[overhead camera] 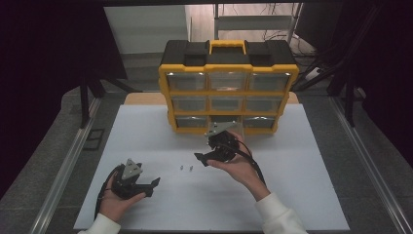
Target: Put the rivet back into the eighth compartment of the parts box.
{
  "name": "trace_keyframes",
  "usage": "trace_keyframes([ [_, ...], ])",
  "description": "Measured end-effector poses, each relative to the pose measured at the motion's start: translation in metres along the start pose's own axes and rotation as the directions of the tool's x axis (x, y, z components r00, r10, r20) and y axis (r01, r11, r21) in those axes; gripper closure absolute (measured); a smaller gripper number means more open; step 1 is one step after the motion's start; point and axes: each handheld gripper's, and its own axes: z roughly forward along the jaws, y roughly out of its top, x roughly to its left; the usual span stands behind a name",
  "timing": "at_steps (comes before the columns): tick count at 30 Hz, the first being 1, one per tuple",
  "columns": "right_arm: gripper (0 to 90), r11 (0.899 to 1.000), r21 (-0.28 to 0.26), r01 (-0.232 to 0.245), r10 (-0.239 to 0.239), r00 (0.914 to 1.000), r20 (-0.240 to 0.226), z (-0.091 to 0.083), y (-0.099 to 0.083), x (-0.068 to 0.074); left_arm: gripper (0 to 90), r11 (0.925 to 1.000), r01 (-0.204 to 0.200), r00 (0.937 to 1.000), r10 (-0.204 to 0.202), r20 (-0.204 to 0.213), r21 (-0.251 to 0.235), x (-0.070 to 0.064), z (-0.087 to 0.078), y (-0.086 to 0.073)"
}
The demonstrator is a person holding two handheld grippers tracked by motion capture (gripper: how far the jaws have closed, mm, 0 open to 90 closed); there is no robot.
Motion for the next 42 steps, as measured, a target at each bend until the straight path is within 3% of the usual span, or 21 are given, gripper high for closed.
trace_keyframes([
  [22, 23.2, 0.997, 0.051, 0.049, -0.046, 0.997, -0.062, 0.022, -0.003, 0.019, 15.3, 1.0, 0.002, 1.0, -0.002, 0.003, -0.001, 0.0, 0.0, 0.0],
  [42, 23.6, 0.991, 0.123, 0.055, -0.044, 0.995, -0.089, 0.051, -0.01, 0.025, 15.3, 1.0, 0.002, 1.0, -0.002, 0.002, 0.001, 0.0, 0.0, 0.0],
])
